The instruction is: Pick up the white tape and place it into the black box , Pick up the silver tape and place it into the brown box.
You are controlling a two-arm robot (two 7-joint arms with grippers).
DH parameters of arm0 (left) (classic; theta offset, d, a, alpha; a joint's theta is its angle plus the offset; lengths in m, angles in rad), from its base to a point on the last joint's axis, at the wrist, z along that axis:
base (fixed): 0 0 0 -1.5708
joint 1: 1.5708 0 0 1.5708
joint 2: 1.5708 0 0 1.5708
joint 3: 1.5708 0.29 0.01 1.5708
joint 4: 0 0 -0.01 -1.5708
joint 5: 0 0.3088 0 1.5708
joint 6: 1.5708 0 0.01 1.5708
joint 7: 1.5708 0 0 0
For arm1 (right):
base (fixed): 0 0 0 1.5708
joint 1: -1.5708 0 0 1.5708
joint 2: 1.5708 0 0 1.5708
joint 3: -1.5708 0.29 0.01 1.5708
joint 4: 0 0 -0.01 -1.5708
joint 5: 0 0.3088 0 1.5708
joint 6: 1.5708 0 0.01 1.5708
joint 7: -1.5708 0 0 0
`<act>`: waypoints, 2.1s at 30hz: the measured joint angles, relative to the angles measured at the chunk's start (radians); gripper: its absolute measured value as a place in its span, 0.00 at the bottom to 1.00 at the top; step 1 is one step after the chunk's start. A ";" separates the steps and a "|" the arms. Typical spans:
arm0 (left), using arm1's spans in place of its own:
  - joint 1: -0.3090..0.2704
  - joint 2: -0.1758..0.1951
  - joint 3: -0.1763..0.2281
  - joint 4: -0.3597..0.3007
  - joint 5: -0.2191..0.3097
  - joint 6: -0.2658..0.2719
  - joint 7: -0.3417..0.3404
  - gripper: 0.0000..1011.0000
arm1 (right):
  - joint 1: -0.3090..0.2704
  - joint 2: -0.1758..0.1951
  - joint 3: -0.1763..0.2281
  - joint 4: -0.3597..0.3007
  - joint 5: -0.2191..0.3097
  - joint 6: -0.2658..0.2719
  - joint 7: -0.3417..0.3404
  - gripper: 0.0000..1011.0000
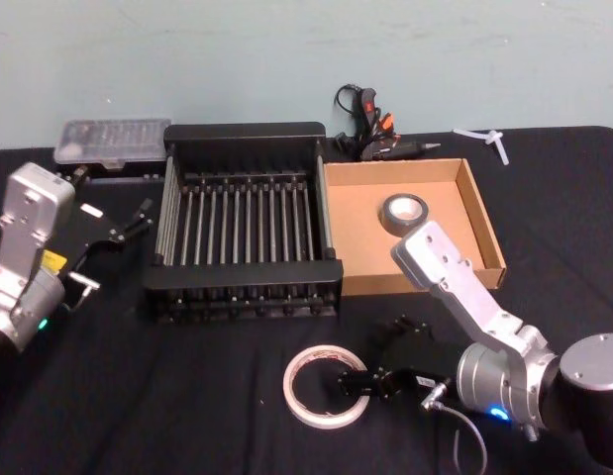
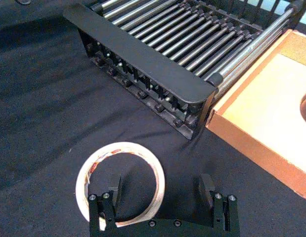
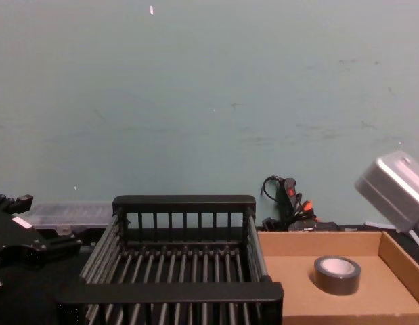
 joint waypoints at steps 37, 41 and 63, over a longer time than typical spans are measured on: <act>0.000 0.000 0.000 0.000 0.000 0.000 0.000 0.99 | 0.007 -0.021 -0.025 0.045 0.001 0.019 0.016 0.99; 0.000 0.000 0.000 0.000 0.000 0.000 0.000 0.99 | 0.009 -0.024 -0.026 0.050 0.001 0.020 0.016 0.99; 0.000 0.000 0.000 0.000 0.000 0.000 0.000 0.99 | 0.010 -0.036 -0.025 0.063 -0.019 0.017 0.004 0.99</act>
